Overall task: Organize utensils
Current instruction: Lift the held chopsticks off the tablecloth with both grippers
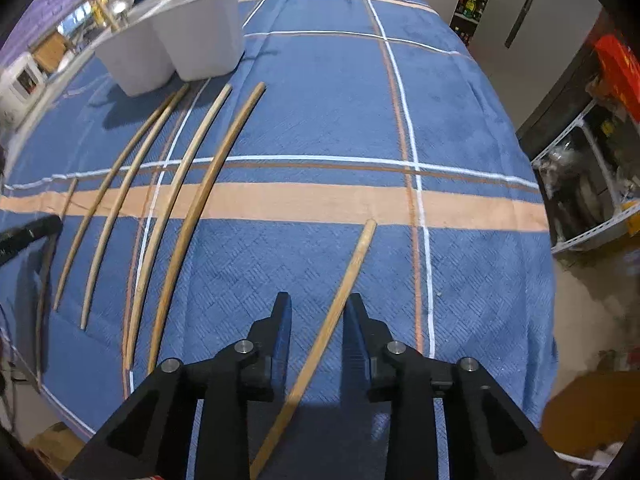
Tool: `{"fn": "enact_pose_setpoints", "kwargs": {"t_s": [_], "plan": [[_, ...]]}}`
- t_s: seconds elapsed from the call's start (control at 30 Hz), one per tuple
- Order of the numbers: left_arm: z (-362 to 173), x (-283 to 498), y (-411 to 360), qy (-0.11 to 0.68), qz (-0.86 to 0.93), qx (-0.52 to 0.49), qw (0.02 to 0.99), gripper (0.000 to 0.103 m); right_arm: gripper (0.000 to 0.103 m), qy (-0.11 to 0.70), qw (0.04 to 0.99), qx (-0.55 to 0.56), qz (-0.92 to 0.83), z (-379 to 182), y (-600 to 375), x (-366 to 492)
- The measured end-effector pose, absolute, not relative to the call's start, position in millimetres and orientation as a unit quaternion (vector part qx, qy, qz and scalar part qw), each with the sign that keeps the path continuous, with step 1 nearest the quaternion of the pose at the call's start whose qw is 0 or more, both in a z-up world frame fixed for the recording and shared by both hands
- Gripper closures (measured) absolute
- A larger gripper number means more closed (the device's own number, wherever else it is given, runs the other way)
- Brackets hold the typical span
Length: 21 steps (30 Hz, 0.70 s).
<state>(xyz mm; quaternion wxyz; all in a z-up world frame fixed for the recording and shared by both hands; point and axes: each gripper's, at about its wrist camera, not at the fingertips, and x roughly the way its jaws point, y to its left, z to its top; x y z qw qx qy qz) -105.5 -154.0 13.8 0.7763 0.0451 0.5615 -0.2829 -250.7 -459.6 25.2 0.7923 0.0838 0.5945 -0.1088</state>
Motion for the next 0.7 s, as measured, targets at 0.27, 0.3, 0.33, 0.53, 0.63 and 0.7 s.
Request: {"fn": "enact_pose_setpoints", "kwargs": {"t_s": [0.27,0.3,0.33,0.53,0.63,0.7], "plan": [[14.7,-97.4,-171.7,0.559,-0.284,0.093,0.773,0.097,0.075,0.613,0.779,0.088,-0.101,25.9,-453.7,-227.9],[14.6,-97.1,-174.0,0.557,-0.284,0.096,0.774,0.096,0.078,0.611,0.781,0.087,-0.100,26.1,-452.1,-227.3],[14.5,-97.2,-176.0,0.554,-0.286,0.100,0.775,0.094,0.080,0.608,0.783,0.085,-0.099,26.4,-449.4,-226.5],[14.8,-102.7,-180.5,0.534,-0.285,0.104,0.790,0.097,0.095,0.573,0.811,0.070,-0.094,27.3,-430.4,-226.5],[17.3,-106.1,-172.3,0.532,-0.283,0.080,0.794,0.097,0.096,0.546,0.826,0.110,-0.091,30.9,-433.1,-236.7],[24.4,-111.4,-163.5,0.522,-0.285,0.067,0.801,0.097,0.096,0.521,0.838,0.132,-0.092,39.9,-433.5,-246.6]]}}
